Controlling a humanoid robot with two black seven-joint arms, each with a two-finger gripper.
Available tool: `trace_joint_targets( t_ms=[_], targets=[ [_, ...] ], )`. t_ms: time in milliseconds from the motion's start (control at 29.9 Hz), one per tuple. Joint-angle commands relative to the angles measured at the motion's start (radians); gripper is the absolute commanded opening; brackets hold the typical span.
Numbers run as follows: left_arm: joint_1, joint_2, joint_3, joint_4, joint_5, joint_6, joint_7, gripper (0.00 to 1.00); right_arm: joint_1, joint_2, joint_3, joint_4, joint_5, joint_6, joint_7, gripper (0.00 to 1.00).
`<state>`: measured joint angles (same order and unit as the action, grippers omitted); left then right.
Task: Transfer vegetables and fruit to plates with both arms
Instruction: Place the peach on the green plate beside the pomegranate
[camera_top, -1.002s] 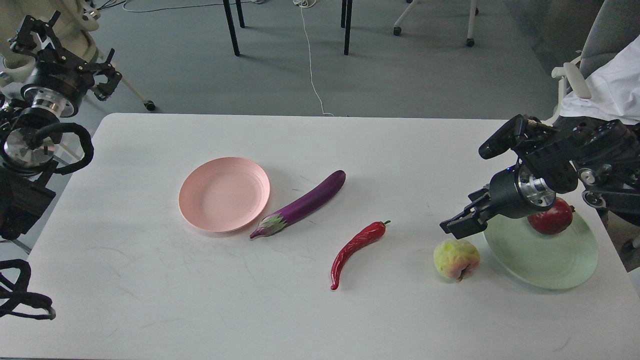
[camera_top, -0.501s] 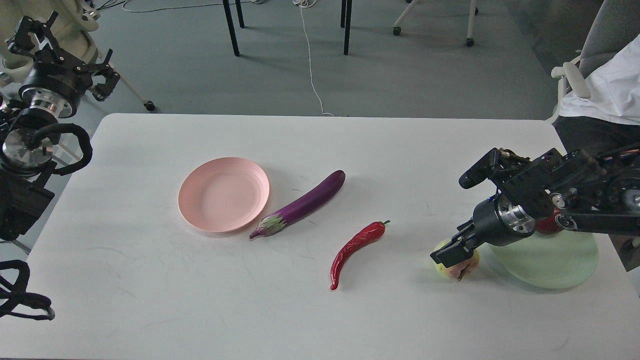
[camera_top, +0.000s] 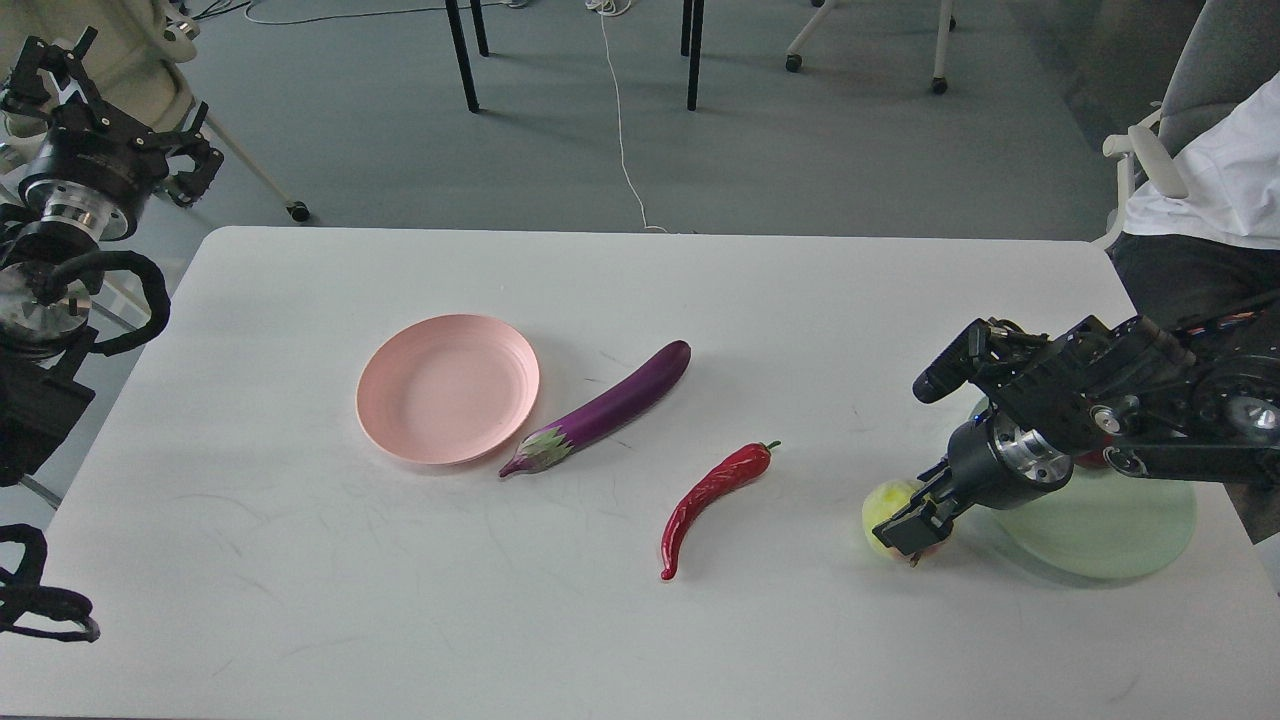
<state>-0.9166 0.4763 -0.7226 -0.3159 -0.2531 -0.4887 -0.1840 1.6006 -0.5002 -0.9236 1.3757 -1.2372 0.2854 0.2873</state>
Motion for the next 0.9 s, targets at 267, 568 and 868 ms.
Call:
trace_joint_targets(
  t_ms=[267, 568, 868],
  targets=[
    [0.001, 0.010, 0.000, 0.000, -0.002, 0.000, 0.000, 0.99, 0.139, -0.158, 0.002, 0.005, -0.109, 0.000, 0.000, 0.51],
    [0.001, 0.010, 0.000, 0.000, 0.000, 0.000, 0.001, 0.99, 0.092, -0.274, -0.050, 0.003, -0.245, 0.000, -0.002, 0.54],
    [0.001, 0.008, 0.002, 0.000, 0.000, 0.000, 0.003, 0.99, 0.009, -0.317, -0.055, -0.001, -0.278, 0.000, -0.004, 0.75]
  ],
)
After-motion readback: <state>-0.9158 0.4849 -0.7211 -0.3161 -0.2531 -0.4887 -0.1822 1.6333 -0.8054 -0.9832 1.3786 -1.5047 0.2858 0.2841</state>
